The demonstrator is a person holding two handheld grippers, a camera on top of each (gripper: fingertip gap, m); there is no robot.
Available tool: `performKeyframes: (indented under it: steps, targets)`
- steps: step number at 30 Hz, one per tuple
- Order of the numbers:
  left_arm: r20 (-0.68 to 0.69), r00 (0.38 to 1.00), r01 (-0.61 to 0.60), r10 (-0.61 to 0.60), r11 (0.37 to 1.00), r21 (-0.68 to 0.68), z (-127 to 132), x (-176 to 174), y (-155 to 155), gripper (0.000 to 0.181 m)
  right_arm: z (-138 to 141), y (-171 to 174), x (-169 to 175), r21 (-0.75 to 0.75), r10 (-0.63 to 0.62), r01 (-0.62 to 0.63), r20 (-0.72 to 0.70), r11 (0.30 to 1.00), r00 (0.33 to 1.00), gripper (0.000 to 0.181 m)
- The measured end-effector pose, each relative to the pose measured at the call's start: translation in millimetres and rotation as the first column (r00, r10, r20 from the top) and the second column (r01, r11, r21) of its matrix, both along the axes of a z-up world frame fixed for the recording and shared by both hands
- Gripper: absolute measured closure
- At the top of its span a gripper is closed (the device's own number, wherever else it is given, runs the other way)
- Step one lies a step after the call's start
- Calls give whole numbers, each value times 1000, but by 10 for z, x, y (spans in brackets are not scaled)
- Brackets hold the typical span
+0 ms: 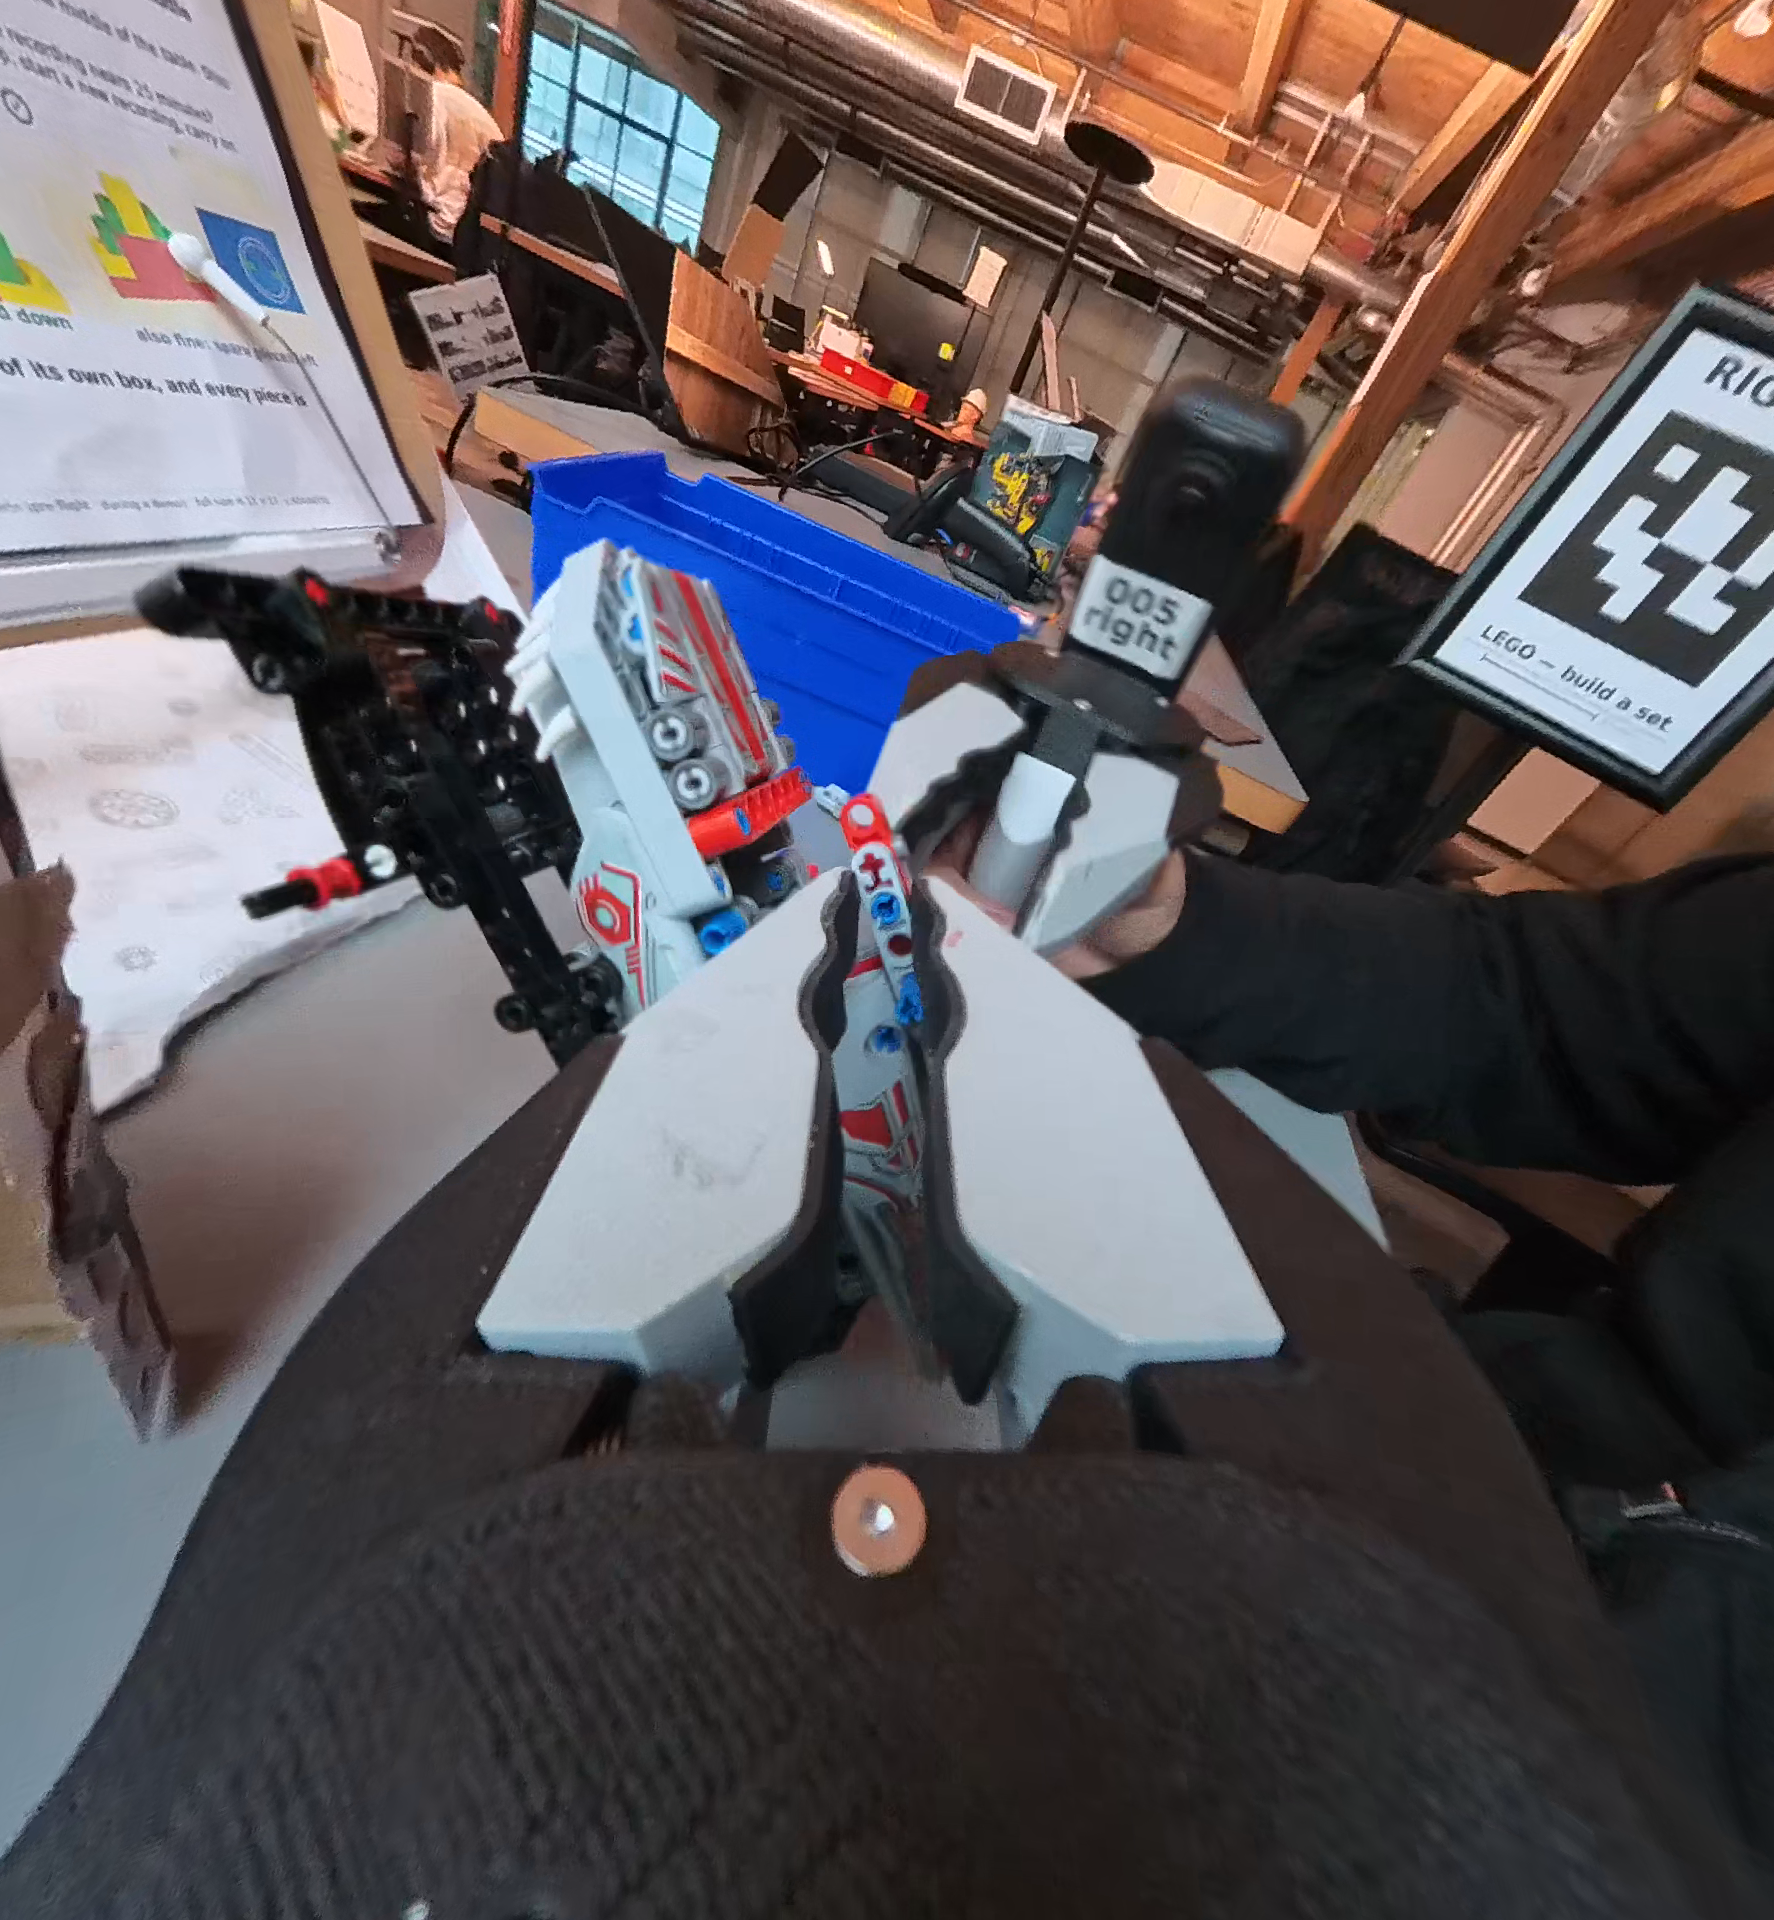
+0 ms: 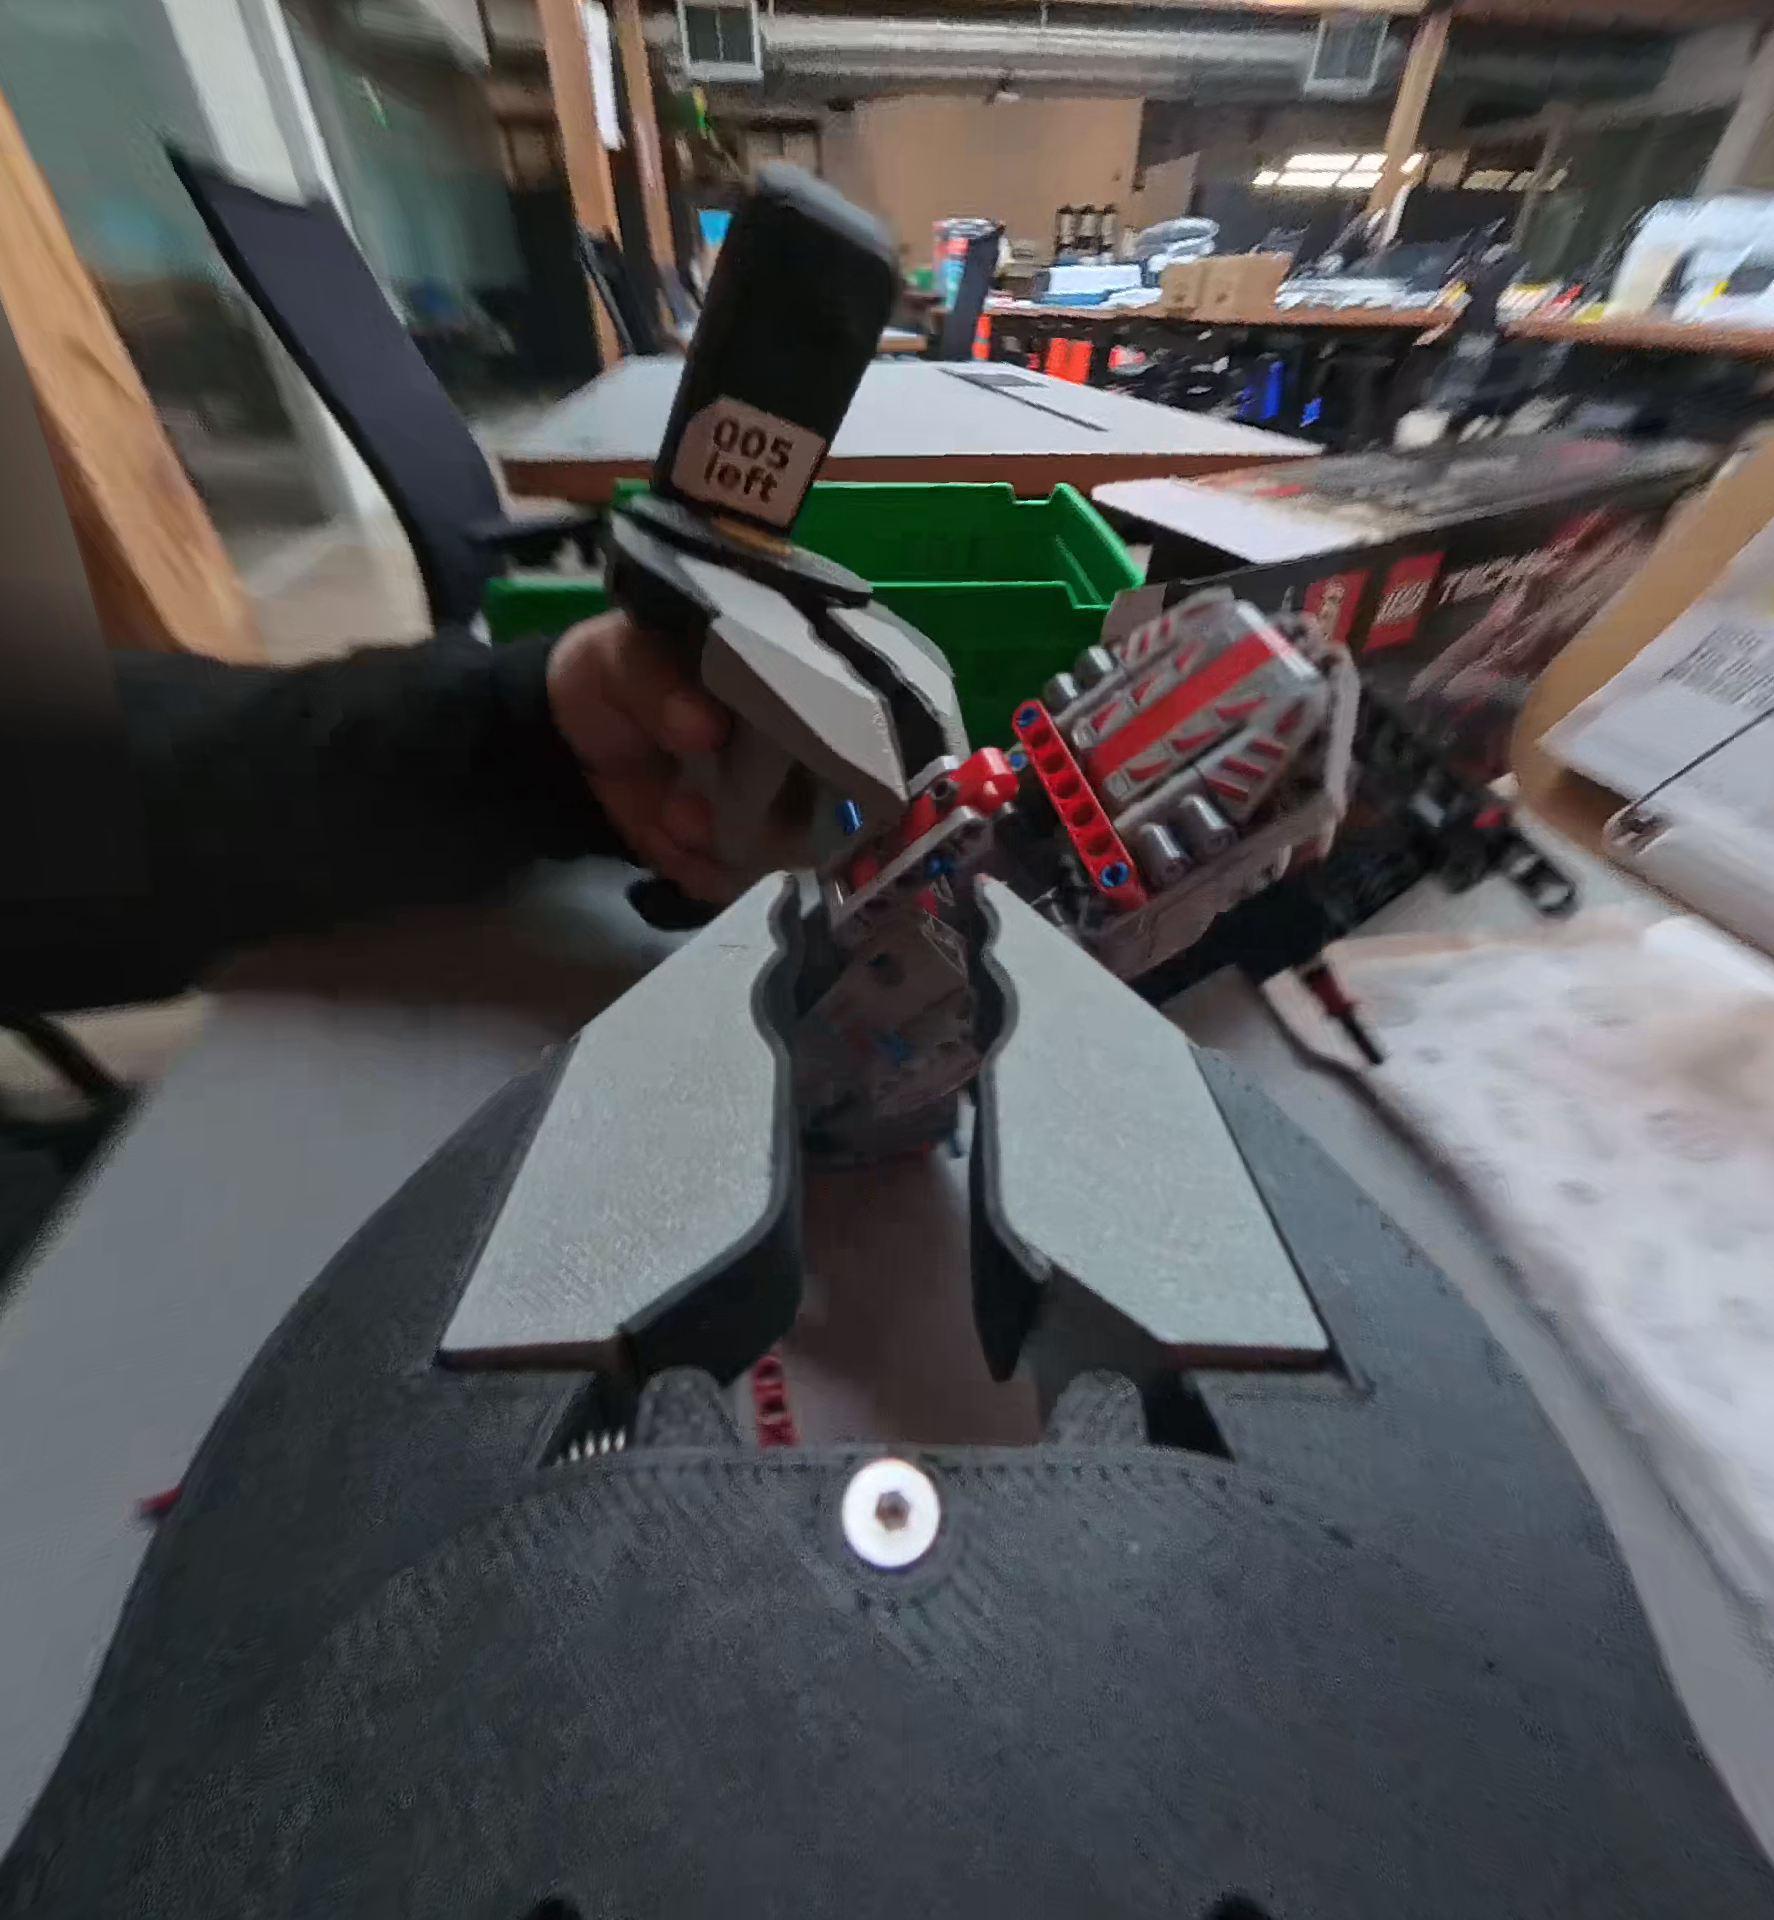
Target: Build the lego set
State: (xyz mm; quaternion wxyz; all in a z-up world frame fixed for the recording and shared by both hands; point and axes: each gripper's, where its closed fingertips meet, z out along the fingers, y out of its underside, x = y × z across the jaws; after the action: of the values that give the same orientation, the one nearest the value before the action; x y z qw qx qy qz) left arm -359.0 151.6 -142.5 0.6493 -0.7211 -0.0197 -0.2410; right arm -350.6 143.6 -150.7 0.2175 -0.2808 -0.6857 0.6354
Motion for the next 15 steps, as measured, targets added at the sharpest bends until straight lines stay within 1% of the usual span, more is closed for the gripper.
performKeyframes:
  steps: [2, 3, 6, 8, 9, 12, 14, 15]
  targets:
    - [-34, 999, -8, 8, 1000, 5, 5, 11, 6, 173, 47, 39, 8, -125, 47, -38, 76, 992, 996, 156]
    - [-37, 999, 2, -1, 1000, 5, 4, 29, 5, 174, 65, 72, -6, -169, 50, -34, 93, 985, 994, 156]
    - [-33, 999, 23, -23, 1000, 8, 3, 70, 8, 174, 68, 90, -16, -232, 78, -49, 118, 972, 990, 155]
    - [-55, 998, 18, -17, 1000, 10, 1, 81, 16, 174, 44, 28, 10, -240, 117, -81, 140, 967, 983, 154]
    - [-63, 998, 18, -17, 1000, 11, 0, 89, 18, 174, 26, -13, 28, -235, 134, -97, 146, 967, 980, 159]
    - [-62, 998, 35, -34, 999, 16, -3, 132, 28, 174, -27, -71, 2, -205, 119, -86, 153, 975, 981, 168]
    - [-61, 997, 48, -46, 999, 20, -5, 168, 37, 174, -29, -96, 13, -203, 130, -99, 150, 974, 980, 167]
    - [-67, 997, 48, -47, 999, 17, -3, 171, 35, 174, -32, -96, 20, -199, 135, -105, 148, 974, 980, 169]
